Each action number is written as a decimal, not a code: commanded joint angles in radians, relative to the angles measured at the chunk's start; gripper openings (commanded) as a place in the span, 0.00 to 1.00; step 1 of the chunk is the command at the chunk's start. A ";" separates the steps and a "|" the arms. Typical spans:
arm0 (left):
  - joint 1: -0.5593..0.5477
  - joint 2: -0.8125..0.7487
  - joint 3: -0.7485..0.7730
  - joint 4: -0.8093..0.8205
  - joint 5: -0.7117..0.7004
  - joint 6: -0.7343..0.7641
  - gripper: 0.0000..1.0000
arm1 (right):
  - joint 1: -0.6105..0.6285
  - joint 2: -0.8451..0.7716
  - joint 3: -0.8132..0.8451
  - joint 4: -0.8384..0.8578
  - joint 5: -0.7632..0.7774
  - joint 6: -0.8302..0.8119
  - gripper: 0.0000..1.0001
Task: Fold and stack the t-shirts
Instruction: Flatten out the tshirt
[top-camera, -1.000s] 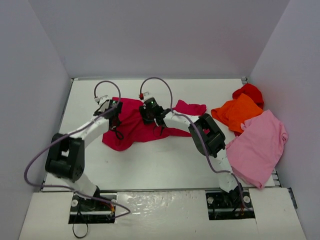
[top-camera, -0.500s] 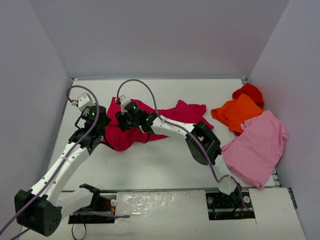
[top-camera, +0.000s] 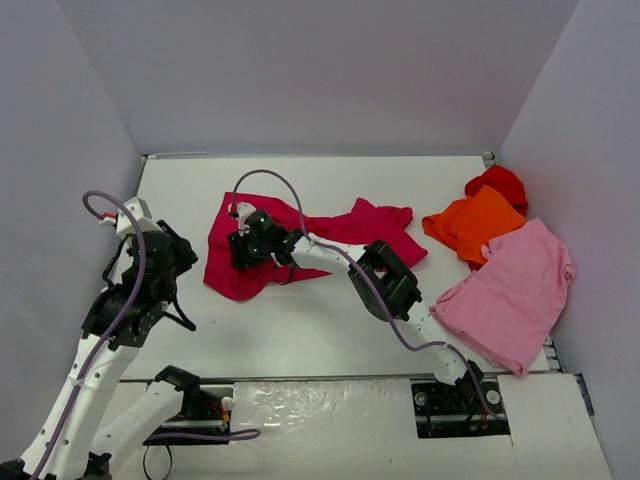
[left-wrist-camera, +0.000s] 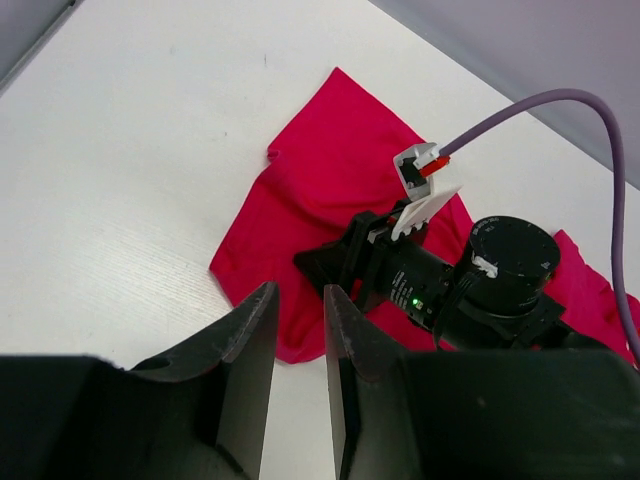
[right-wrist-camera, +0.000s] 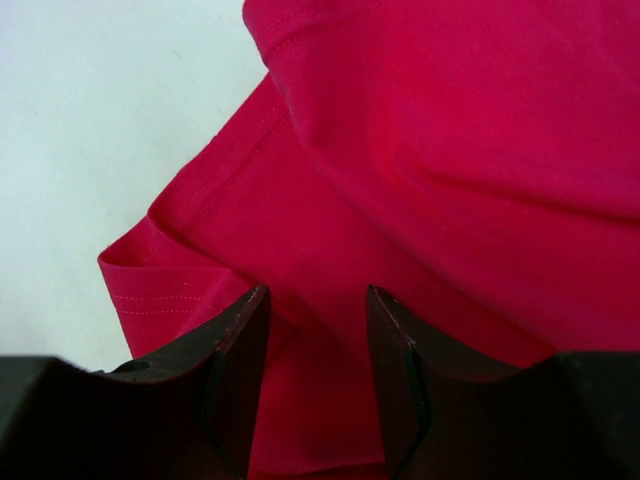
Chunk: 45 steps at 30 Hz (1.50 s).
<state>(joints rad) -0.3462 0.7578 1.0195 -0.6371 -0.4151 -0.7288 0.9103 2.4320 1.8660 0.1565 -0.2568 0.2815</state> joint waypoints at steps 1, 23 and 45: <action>-0.004 -0.017 0.007 -0.011 0.011 0.019 0.22 | 0.015 -0.040 0.012 0.039 -0.029 0.022 0.40; -0.002 0.067 -0.037 0.028 0.034 0.011 0.23 | 0.132 -0.202 -0.156 0.031 0.081 0.011 0.39; -0.002 0.063 -0.064 0.036 0.038 -0.002 0.23 | 0.176 -0.298 -0.257 0.018 0.150 0.000 0.39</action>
<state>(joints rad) -0.3470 0.8222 0.9344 -0.6471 -0.3805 -0.7193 1.0757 2.2139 1.6122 0.1462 -0.1154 0.2833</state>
